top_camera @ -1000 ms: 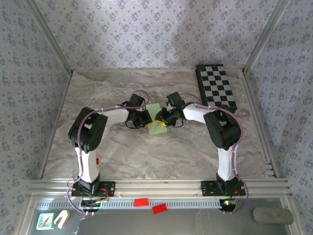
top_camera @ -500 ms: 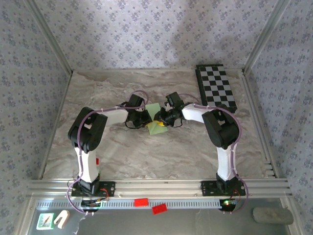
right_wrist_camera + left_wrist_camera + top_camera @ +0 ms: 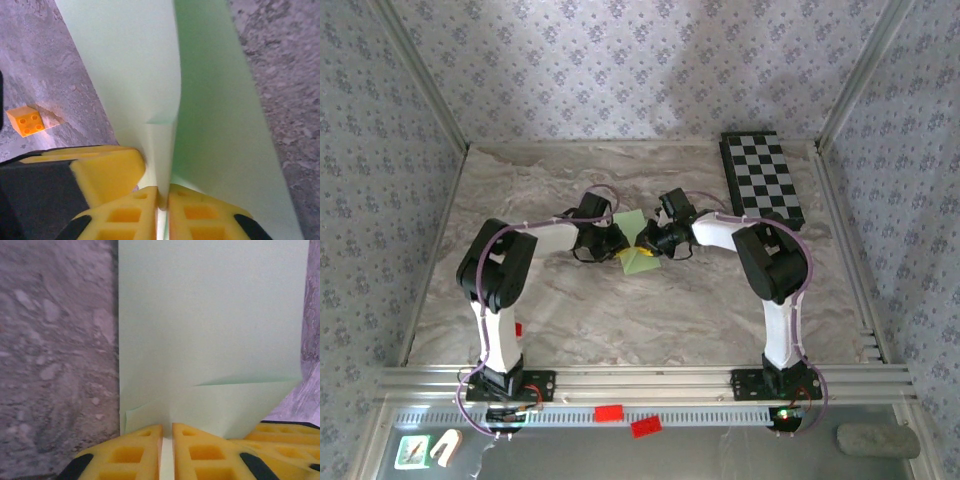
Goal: Fold a paper plane with a square sheet of paper (pick it up from the middle)
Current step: Turn over the paper at the center of the table.
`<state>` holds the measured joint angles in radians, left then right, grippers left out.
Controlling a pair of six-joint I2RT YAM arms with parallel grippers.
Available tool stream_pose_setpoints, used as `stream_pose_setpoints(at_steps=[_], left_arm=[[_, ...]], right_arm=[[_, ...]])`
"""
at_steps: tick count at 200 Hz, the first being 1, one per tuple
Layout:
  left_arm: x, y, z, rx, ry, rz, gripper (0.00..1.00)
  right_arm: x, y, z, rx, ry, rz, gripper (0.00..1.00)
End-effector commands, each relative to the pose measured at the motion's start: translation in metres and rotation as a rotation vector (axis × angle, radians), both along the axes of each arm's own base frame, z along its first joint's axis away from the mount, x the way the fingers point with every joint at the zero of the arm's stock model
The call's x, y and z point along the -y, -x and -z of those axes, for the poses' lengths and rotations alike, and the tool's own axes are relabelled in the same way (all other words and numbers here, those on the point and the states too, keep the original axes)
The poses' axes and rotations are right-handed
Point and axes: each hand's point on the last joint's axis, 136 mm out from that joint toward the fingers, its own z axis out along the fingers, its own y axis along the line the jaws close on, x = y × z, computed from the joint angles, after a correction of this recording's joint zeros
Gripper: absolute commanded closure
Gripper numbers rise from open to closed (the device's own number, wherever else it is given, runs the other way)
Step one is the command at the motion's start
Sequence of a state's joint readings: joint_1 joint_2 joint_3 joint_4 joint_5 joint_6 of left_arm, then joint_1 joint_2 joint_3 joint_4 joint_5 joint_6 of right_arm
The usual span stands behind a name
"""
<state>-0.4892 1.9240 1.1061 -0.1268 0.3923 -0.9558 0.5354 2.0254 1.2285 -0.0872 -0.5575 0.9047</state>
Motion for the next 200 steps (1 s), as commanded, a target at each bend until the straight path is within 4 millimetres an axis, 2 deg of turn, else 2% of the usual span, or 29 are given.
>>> stream_pose_setpoints(at_steps=[1, 24, 52, 90, 124, 146, 167, 200], left_arm=[[-0.011, -0.004, -0.014, 0.013, 0.0, -0.004, 0.83], [-0.02, -0.011, -0.034, 0.054, 0.024, -0.016, 0.79], [-0.038, -0.015, -0.059, 0.108, 0.039, -0.044, 0.71], [-0.059, -0.008, -0.084, 0.163, 0.123, -0.107, 0.5], [-0.049, -0.002, -0.11, 0.217, 0.313, -0.116, 0.23], [-0.039, -0.001, -0.129, 0.26, 0.427, -0.104, 0.1], [-0.03, 0.0, -0.149, 0.301, 0.53, -0.083, 0.03], [-0.016, 0.004, -0.166, 0.335, 0.586, -0.014, 0.02]], right_arm=[[-0.001, 0.0, 0.007, 0.0, 0.022, -0.019, 0.92], [-0.001, -0.007, -0.002, 0.043, 0.019, -0.021, 0.98], [-0.004, -0.015, -0.024, 0.12, -0.011, -0.032, 0.99], [-0.008, -0.023, -0.064, 0.232, -0.109, -0.054, 1.0], [-0.013, -0.023, -0.102, 0.303, -0.226, -0.075, 1.0], [-0.018, -0.023, -0.125, 0.329, -0.303, -0.085, 1.0], [-0.022, -0.023, -0.145, 0.345, -0.374, -0.096, 1.0], [-0.026, -0.021, -0.161, 0.343, -0.437, -0.106, 1.0]])
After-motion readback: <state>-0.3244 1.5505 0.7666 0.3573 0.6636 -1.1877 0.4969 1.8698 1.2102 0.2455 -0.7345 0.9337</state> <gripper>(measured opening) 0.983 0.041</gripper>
